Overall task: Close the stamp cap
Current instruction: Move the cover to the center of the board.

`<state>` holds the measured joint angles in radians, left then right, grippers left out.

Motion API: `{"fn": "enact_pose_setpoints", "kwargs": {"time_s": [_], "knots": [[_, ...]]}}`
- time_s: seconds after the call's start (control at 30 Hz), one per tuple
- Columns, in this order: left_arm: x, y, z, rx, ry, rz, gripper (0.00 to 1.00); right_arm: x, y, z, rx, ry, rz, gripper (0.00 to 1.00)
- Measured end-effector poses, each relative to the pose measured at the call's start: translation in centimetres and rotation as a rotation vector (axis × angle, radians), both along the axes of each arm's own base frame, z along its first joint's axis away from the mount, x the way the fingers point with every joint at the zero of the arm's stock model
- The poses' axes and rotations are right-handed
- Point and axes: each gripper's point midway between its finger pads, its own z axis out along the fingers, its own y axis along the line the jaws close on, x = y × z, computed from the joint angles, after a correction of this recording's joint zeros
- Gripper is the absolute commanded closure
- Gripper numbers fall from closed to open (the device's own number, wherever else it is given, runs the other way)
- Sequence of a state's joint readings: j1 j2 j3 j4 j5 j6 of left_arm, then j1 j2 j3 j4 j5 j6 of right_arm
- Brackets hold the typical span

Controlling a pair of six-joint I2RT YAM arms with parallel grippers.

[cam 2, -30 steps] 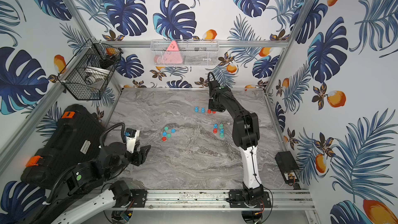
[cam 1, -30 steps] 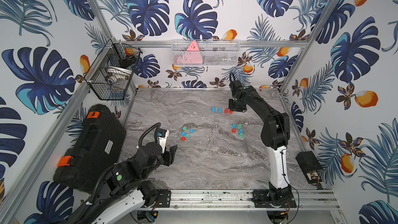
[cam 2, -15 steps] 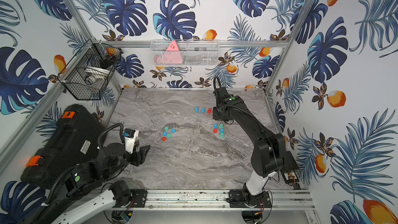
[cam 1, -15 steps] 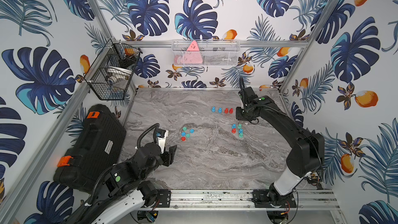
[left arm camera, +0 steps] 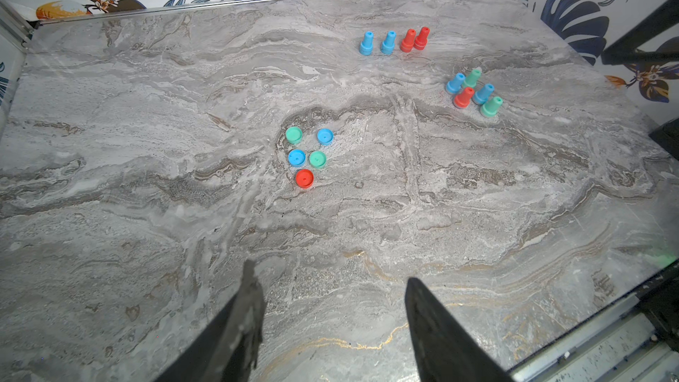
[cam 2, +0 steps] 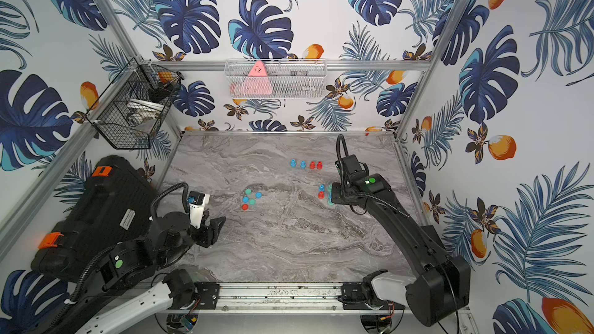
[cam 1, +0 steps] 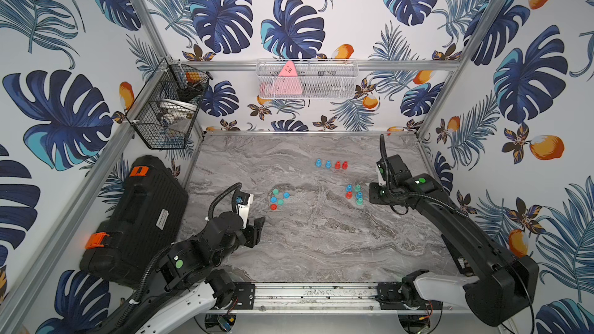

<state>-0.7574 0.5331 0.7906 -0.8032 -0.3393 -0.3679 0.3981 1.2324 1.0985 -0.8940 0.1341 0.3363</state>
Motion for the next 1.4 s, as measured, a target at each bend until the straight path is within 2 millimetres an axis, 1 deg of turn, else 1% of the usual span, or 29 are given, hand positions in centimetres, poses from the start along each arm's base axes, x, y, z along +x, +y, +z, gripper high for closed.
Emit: {"fn": "enact_pose_setpoints", "kwargs": {"time_s": [0.07,0.17,0.27,0.47,0.63,0.73,0.83,1.0,1.1,1.17,1.27,1.4], "knots": [[0.0,0.0,-0.1,0.004,0.004,0.000,0.34,-1.4,-0.8,-1.3,-0.009,0.024,-0.024,0.65],[0.1,-0.2,-0.3,0.011,0.014,-0.001,0.35,-3.2,-1.4,-2.9,0.002,0.032,-0.039,0.65],[0.2,-0.3,-0.6,0.021,0.024,-0.001,0.35,-4.1,-1.6,-3.7,0.013,0.047,-0.058,0.65],[0.4,-0.5,-0.9,0.031,0.040,-0.003,0.35,-3.8,-1.2,-3.1,0.042,0.006,-0.064,0.65],[0.6,-0.7,-1.5,0.050,0.061,-0.004,0.35,-4.2,-0.6,-2.7,0.050,-0.018,-0.044,0.64],[0.7,-1.1,-2.1,0.066,0.089,-0.012,0.34,-4.3,-0.5,-2.4,0.042,-0.036,-0.045,0.64],[0.9,-1.4,-2.7,0.085,0.114,-0.016,0.35,-4.5,0.1,-2.3,0.049,-0.040,-0.022,0.64],[1.2,-1.8,-3.1,0.095,0.135,-0.018,0.34,-4.6,0.2,-2.3,0.045,-0.047,-0.017,0.64],[1.4,-2.5,-3.3,0.077,0.152,-0.022,0.34,-4.6,0.3,-2.2,0.044,-0.051,-0.015,0.63],[1.7,-3.3,-3.7,0.064,0.163,-0.037,0.34,-4.6,0.2,-2.1,0.045,-0.056,-0.018,0.63],[2.3,-4.3,-5.1,0.055,0.207,-0.038,0.35,-4.7,0.2,-1.8,0.046,-0.071,-0.015,0.63],[3.7,-5.5,-6.7,0.030,0.270,-0.010,0.35,-4.9,0.4,-1.4,0.043,-0.092,-0.005,0.62]]}}
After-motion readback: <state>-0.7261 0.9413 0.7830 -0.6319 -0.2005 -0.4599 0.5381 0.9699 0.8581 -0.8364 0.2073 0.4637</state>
